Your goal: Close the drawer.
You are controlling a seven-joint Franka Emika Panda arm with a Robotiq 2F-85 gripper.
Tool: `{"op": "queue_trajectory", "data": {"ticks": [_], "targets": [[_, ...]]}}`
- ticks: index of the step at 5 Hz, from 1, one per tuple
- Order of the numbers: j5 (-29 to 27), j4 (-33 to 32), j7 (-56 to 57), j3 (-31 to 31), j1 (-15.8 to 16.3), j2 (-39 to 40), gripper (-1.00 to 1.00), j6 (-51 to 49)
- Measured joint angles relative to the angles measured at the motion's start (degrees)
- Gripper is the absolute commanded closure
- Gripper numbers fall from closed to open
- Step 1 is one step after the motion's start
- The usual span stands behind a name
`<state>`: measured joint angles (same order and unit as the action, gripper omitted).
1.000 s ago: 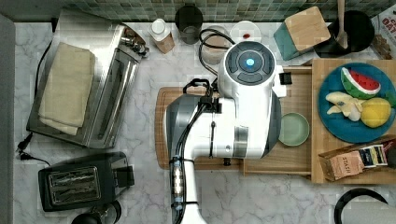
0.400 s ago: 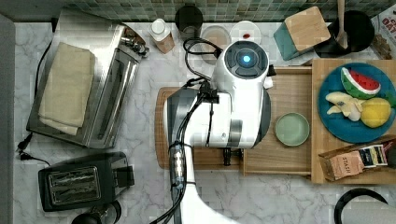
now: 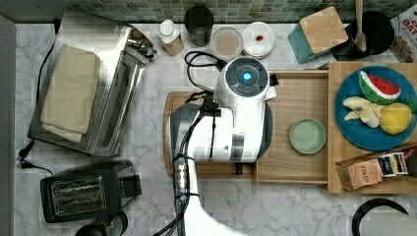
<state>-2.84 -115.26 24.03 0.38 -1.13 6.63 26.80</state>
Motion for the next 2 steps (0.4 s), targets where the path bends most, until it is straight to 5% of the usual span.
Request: {"op": "queue_trajectory", "data": {"ticks": [2], "targets": [[9.7,-4.5,3.5,3.3,2.9,-0.1,1.00,2.1]]}}
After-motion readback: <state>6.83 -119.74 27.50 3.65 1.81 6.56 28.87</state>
